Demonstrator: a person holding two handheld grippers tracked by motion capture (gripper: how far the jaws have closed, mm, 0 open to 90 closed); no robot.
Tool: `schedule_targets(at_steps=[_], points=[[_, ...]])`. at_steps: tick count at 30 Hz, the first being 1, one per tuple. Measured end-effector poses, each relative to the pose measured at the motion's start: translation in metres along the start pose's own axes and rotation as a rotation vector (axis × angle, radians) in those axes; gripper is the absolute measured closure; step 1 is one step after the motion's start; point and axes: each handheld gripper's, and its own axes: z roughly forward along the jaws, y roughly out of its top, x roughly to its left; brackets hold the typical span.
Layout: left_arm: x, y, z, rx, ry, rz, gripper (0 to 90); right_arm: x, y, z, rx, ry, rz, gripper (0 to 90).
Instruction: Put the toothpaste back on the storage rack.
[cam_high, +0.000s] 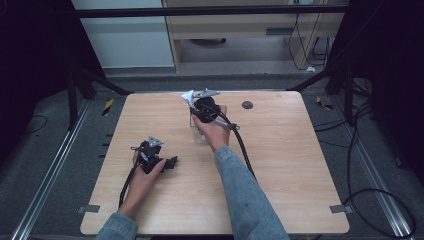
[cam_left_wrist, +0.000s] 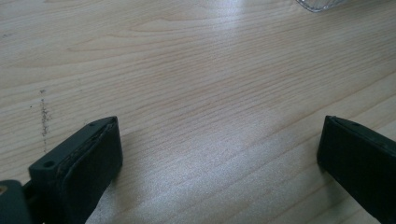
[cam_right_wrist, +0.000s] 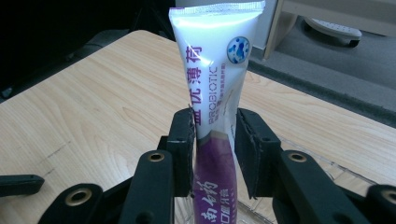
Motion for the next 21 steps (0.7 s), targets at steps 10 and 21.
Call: schedule_targets(at_steps=[10,21], points=[[0.0,0.0,0.0,0.0,0.0,0.0,0.0,-0.007,-0.003,-0.011,0.007,0.001,0.008,63.8],[0.0,0.0,0.0,-0.001,0.0,-0.001,0.0,-0.01,-0.001,-0.029,-0.003,0.016,0.006,56.5]])
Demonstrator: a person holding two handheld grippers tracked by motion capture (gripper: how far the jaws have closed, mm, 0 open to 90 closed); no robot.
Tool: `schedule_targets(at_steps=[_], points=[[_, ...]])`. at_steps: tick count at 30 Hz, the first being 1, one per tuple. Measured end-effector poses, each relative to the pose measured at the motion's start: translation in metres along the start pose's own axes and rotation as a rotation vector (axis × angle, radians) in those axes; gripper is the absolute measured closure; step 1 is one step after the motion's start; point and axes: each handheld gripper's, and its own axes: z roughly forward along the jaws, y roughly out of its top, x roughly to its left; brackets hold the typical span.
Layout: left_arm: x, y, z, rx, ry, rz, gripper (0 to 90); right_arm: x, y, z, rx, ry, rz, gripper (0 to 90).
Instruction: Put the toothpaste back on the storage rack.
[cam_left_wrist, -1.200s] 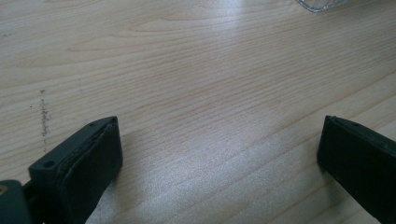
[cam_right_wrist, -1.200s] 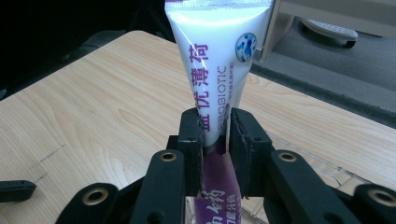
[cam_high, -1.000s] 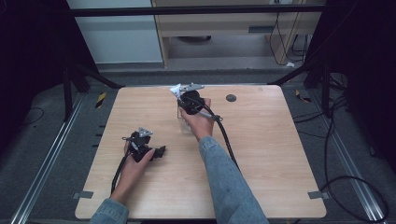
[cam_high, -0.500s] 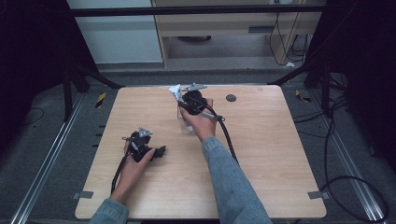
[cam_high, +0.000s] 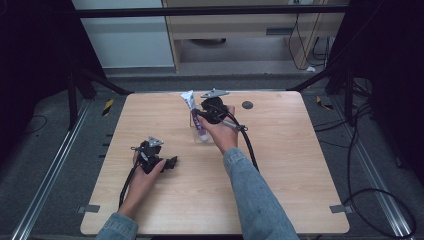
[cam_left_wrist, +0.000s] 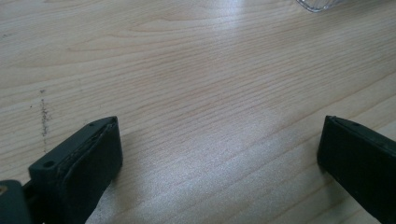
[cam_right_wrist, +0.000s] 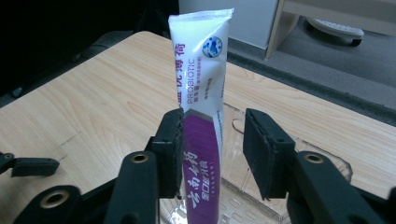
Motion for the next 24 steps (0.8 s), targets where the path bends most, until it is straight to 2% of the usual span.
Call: schedule_targets(at_steps=[6,12,19,24], points=[[0.0,0.0,0.0,0.001,-0.001,0.0,0.0,-0.003,0.001,-0.007,0.014,0.008,0.002,44.5],[0.0,0.0,0.0,-0.002,-0.001,-0.001,0.0,-0.007,0.003,-0.015,0.004,0.049,0.033,35.7],[0.0,0.0,0.0,-0.002,-0.001,-0.001,0.0,-0.008,0.005,-0.023,0.009,0.076,0.03,28.8],[0.0,0.0,0.0,-0.002,-0.001,-0.001,0.0,-0.01,0.005,-0.028,0.02,0.079,0.005,22.9]])
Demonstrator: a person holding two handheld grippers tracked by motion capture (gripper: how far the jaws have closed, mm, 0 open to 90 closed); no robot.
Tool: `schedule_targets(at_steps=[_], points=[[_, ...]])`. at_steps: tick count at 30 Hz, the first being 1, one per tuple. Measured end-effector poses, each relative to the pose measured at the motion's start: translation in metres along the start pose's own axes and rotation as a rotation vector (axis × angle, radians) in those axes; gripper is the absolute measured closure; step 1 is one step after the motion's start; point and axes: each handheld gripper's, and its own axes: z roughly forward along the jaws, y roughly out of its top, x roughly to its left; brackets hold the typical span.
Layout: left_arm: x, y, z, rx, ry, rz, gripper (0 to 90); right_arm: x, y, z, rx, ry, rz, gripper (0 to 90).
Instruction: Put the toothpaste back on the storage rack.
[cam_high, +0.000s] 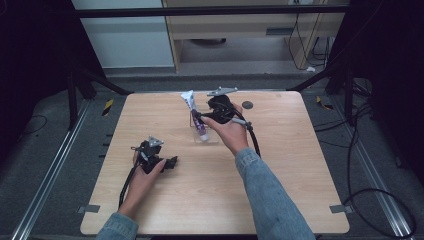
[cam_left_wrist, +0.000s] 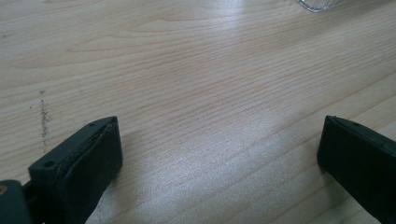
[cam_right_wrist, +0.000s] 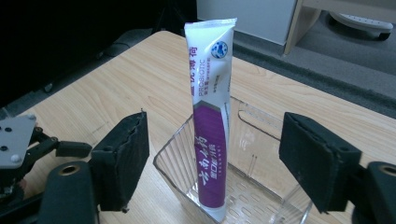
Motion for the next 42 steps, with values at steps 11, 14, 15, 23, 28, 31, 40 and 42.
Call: schedule_targets(at_steps=[11,14,15,23,28,31,40,42], points=[[0.0,0.0,0.0,0.0,-0.001,0.001,0.0,0.0,-0.004,-0.012,0.064,-0.021,-0.049,12.4],[0.0,0.0,0.0,0.002,0.0,0.003,0.0,-0.003,-0.007,-0.022,0.031,-0.022,-0.032,11.7],[0.0,0.0,0.0,0.002,0.0,0.003,0.0,-0.003,-0.007,-0.022,0.031,-0.022,-0.032,11.7],[0.0,0.0,0.0,0.003,0.0,0.003,0.0,-0.022,-0.025,-0.046,0.012,-0.049,-0.015,10.6],[0.0,0.0,0.0,0.003,0.0,0.002,0.0,-0.029,-0.032,-0.055,0.013,-0.066,-0.006,10.7],[0.0,0.0,0.0,0.003,0.0,0.003,0.0,-0.033,-0.039,-0.063,0.022,-0.077,-0.013,10.7],[0.0,0.0,0.0,0.002,0.0,0.002,0.0,-0.042,-0.051,-0.076,0.022,-0.097,-0.013,10.8],[0.0,0.0,0.0,0.002,0.0,0.002,0.0,-0.044,-0.053,-0.079,0.025,-0.104,-0.017,10.8]])
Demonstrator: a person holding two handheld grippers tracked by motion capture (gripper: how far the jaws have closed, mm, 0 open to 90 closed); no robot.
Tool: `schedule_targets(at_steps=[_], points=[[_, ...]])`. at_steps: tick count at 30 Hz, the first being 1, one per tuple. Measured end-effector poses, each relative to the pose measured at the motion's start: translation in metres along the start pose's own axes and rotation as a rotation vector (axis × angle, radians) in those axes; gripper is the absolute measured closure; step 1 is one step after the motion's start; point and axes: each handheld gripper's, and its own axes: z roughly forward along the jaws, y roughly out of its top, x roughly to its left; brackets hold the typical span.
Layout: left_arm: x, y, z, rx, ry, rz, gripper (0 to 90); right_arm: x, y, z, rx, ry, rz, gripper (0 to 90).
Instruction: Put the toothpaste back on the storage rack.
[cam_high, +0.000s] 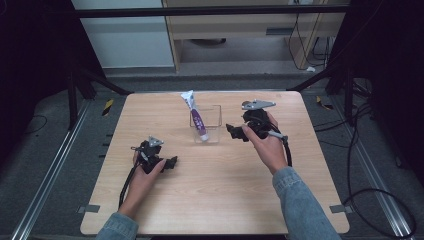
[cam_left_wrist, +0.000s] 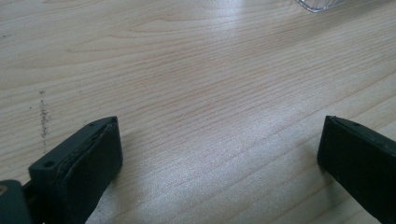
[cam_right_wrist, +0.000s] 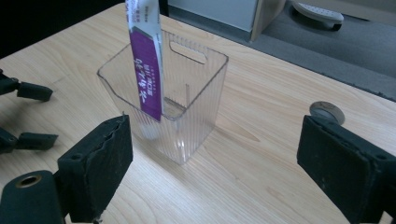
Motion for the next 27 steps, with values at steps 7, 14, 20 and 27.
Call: schedule_targets(at_steps=[7,14,20,27], points=[[0.0,0.0,0.0,0.0,0.0,0.0,0.0,-0.009,-0.009,-0.008,0.009,-0.034,-0.021,10.8],[0.0,0.0,0.0,0.0,0.0,0.001,0.0,-0.018,-0.02,-0.013,0.021,-0.059,-0.024,10.5],[0.0,0.0,0.0,0.001,0.0,0.002,0.0,-0.026,-0.032,-0.017,0.034,-0.075,-0.011,10.1],[0.0,0.0,0.0,0.002,0.0,0.002,0.0,-0.035,-0.047,-0.022,0.044,-0.093,0.007,8.2]])
